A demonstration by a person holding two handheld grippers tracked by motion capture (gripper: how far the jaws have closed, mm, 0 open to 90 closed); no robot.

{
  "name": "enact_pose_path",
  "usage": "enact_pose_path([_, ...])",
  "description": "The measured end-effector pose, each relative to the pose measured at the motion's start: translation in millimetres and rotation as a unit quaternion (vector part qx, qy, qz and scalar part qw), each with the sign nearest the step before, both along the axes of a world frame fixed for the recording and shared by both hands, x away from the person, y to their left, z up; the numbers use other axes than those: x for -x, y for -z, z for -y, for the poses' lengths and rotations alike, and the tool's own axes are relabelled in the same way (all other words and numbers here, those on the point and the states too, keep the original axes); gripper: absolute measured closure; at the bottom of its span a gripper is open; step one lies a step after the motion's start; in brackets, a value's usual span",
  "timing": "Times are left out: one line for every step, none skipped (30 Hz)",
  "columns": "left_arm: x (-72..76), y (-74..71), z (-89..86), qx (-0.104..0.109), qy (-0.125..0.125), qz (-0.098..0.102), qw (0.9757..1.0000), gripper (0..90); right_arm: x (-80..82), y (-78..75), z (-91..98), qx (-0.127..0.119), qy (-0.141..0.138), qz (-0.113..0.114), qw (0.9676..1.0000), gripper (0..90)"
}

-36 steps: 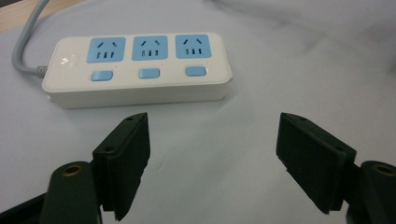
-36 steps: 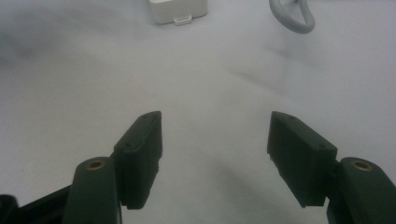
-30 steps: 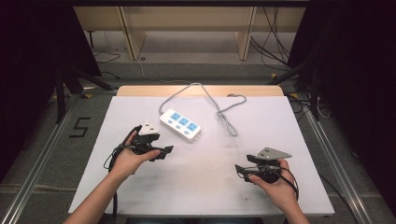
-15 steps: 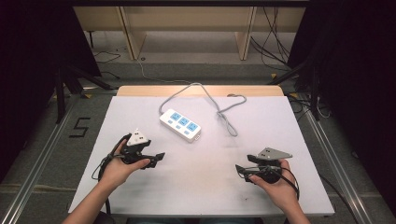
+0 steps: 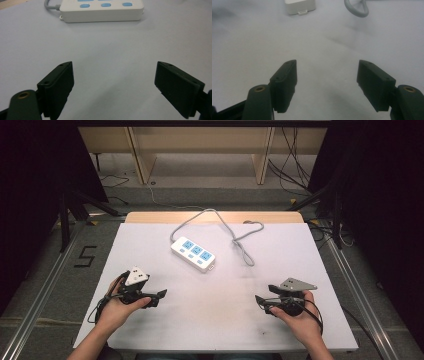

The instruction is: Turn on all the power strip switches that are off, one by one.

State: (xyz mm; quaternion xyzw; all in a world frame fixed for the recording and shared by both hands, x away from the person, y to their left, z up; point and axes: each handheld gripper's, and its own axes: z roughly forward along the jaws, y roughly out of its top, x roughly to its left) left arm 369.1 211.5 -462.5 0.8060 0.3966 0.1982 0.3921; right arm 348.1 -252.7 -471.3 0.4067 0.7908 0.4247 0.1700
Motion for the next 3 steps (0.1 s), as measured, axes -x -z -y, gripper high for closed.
enact_pose_path([-0.5,0.6,-0.4,-0.002,0.000,-0.001,1.0000,15.5,-0.2,0.1,0.1,0.000,0.001,0.002,1.0000,33.6])
enact_pose_path([-0.9,1.3,-0.5,-0.003,-0.003,-0.001,1.0000,15.5,-0.2,0.1,0.3,-0.001,0.002,0.002,1.0000,33.7])
enact_pose_path([-1.3,2.0,-0.7,-0.005,-0.005,-0.002,1.0000,15.5,-0.4,0.2,0.4,-0.002,0.003,0.003,1.0000,33.7])
